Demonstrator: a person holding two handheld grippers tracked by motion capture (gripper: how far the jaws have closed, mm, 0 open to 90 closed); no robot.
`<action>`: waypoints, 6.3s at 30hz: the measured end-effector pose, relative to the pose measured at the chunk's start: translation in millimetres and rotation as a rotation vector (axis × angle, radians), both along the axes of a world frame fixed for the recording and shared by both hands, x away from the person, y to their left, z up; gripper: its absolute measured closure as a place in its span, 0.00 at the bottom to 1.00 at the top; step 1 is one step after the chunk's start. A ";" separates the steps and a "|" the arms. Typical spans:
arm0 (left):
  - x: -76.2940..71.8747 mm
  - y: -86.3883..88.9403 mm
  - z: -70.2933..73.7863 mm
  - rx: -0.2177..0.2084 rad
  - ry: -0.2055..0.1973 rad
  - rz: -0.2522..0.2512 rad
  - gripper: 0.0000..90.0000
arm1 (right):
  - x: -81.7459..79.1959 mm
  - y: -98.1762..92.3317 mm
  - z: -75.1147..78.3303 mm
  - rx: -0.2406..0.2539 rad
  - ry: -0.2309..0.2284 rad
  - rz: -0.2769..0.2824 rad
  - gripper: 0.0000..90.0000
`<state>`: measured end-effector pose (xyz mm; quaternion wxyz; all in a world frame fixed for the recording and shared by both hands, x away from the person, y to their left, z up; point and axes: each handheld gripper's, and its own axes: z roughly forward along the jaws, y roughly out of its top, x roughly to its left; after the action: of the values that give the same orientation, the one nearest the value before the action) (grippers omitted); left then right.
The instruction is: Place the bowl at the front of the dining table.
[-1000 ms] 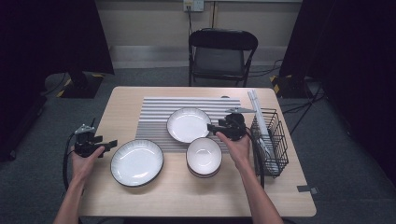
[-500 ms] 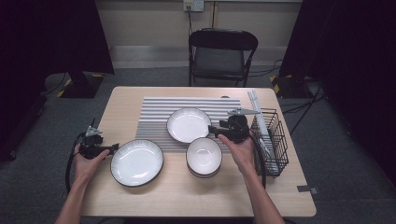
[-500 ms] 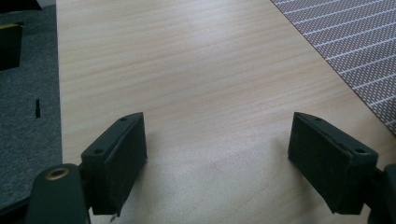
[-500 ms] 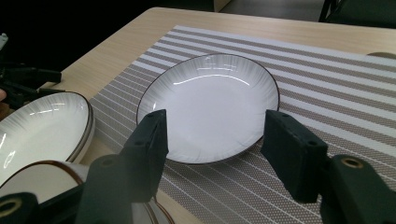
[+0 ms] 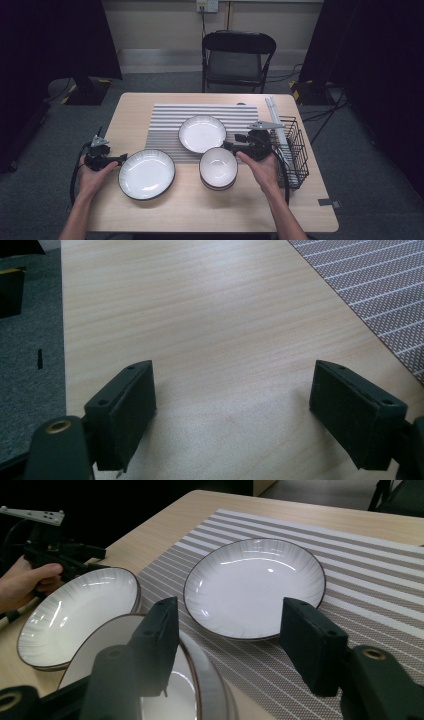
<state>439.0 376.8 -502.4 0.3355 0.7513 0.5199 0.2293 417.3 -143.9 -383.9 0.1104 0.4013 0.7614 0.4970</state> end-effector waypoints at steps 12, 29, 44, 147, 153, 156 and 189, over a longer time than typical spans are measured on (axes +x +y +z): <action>0.1 0.1 0.0 0.000 0.000 -0.001 0.20 | -3.3 4.6 -11.1 -0.022 0.019 0.053 0.55; 0.1 0.1 0.0 -0.001 0.000 -0.001 0.20 | -7.3 13.1 -23.0 -0.069 0.037 0.104 0.71; 0.2 0.1 0.0 0.000 0.000 -0.001 0.20 | -8.0 17.2 -28.8 -0.155 -0.005 0.082 0.84; 1.2 -1.0 -0.3 -0.002 0.001 0.006 0.19 | -6.1 5.9 0.6 -0.030 0.041 -0.033 0.91; 1.2 -1.0 -0.3 -0.002 0.001 0.006 0.19 | -3.8 9.4 8.5 -0.031 0.030 -0.031 0.91; 1.2 -0.9 -0.3 -0.002 0.000 0.006 0.19 | -2.6 11.9 11.4 -0.024 0.028 -0.030 0.91; 1.3 -0.9 -0.3 -0.003 0.000 0.005 0.19 | 20.6 36.3 25.6 -0.020 0.013 -0.043 0.91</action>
<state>440.3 375.9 -502.8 0.3361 0.7494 0.5224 0.2292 438.0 -107.6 -358.3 0.1201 0.4196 0.7584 0.4841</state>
